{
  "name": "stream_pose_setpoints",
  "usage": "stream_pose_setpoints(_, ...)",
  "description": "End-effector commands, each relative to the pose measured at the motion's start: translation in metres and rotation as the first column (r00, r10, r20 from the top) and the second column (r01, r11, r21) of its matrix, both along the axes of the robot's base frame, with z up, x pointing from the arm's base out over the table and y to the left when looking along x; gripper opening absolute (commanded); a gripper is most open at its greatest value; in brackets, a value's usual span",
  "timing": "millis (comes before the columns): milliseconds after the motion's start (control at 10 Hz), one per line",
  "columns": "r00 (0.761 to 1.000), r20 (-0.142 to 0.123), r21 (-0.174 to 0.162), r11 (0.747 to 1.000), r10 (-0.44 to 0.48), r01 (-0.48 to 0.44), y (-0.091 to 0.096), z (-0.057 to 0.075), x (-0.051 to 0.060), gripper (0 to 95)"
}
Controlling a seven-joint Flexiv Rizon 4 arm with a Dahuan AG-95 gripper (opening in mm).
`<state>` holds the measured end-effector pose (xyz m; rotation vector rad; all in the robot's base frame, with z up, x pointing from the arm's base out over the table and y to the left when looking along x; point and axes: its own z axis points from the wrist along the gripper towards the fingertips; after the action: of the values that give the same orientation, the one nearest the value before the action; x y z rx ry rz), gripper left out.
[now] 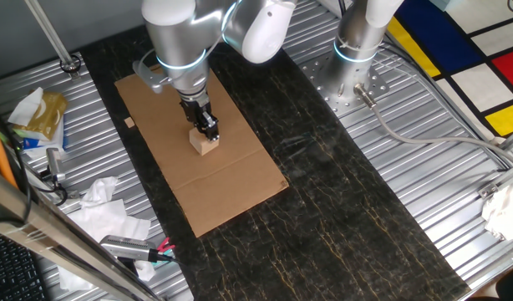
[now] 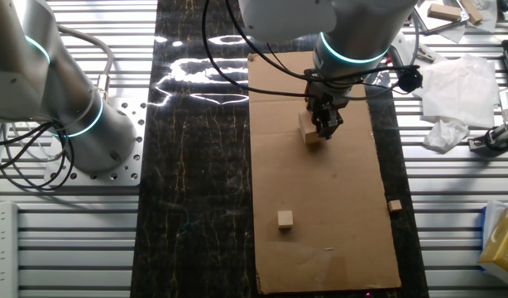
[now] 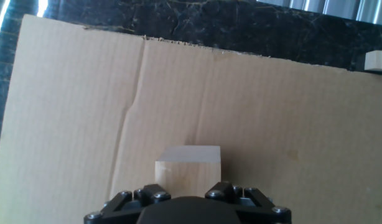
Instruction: Grab the block and place it at the designated location
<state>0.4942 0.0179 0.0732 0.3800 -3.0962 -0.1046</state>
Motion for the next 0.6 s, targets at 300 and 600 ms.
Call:
stream_pose_setpoints(300,1.0,0.0,-0.002,1.0,-0.004,0.004,0.0,0.0001,-0.0002,0.0)
stream_pose_setpoints(600,1.0,0.0,-0.003,1.0,0.001,-0.001,0.0,0.0001,-0.0002,0.0)
